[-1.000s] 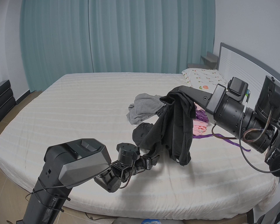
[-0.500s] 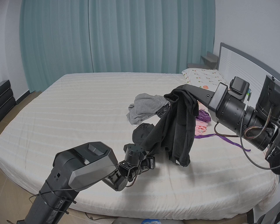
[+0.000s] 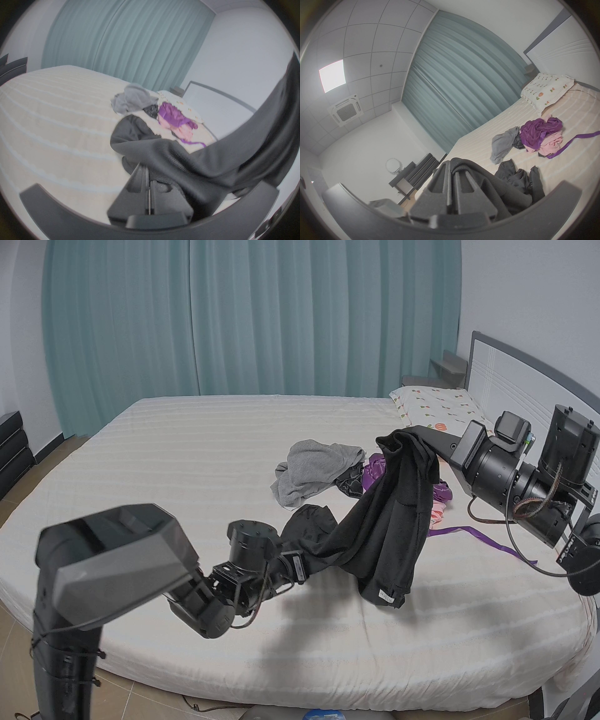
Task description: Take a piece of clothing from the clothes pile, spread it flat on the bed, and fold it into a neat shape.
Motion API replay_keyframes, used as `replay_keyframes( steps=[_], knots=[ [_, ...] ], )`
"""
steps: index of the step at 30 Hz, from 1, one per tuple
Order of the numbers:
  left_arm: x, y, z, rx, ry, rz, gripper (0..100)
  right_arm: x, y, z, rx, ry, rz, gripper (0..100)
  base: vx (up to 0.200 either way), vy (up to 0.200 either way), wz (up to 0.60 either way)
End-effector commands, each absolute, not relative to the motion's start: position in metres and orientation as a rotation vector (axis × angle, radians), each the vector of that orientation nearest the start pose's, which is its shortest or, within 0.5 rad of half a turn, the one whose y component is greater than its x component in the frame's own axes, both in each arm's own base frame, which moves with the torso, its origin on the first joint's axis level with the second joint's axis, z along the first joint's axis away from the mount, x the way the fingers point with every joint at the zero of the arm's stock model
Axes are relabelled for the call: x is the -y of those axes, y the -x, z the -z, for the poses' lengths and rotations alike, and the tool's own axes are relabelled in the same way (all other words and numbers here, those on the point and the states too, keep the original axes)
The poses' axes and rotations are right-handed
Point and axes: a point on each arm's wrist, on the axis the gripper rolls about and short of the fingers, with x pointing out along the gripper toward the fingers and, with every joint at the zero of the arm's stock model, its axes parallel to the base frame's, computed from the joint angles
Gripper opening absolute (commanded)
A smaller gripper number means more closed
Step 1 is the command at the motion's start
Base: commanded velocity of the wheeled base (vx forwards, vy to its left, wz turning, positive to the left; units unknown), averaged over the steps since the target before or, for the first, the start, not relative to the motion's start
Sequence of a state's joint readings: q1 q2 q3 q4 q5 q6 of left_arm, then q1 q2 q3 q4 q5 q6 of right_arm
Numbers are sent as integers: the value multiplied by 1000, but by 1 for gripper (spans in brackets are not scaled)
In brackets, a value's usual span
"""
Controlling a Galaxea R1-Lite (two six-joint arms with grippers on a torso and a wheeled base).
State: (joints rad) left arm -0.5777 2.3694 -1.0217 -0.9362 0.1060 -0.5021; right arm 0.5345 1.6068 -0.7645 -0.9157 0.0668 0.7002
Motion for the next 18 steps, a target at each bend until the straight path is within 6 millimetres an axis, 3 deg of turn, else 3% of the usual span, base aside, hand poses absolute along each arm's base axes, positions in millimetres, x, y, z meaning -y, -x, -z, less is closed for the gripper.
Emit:
replay_keyframes(
  steps=[1,4,6,8,10,12,15,18],
  knots=[
    [165,-327,-137,-328,461,270,0,-137,-306,-209,-134,-691,-458,0,0,0,0],
    [142,-320,-190,-226,534,238,0,-136,-324,-240,5,-715,-426,0,0,0,0],
    [131,-312,-215,-171,569,227,0,-136,-326,-265,101,-736,-427,0,0,0,0],
    [122,-300,-231,-125,587,230,0,-135,-324,-281,157,-747,-431,0,0,0,0],
    [116,-291,-231,-126,599,221,0,-134,-319,-281,147,-752,-437,0,0,0,0],
    [111,-280,-219,-171,617,212,0,-135,-314,-256,55,-736,-423,0,0,0,0],
    [112,-272,-193,-255,629,196,0,-145,-307,-200,-146,-707,-404,0,0,0,0],
    [124,-262,-168,-350,625,212,0,-159,-301,-161,-291,-711,-396,0,0,0,0]
  ],
)
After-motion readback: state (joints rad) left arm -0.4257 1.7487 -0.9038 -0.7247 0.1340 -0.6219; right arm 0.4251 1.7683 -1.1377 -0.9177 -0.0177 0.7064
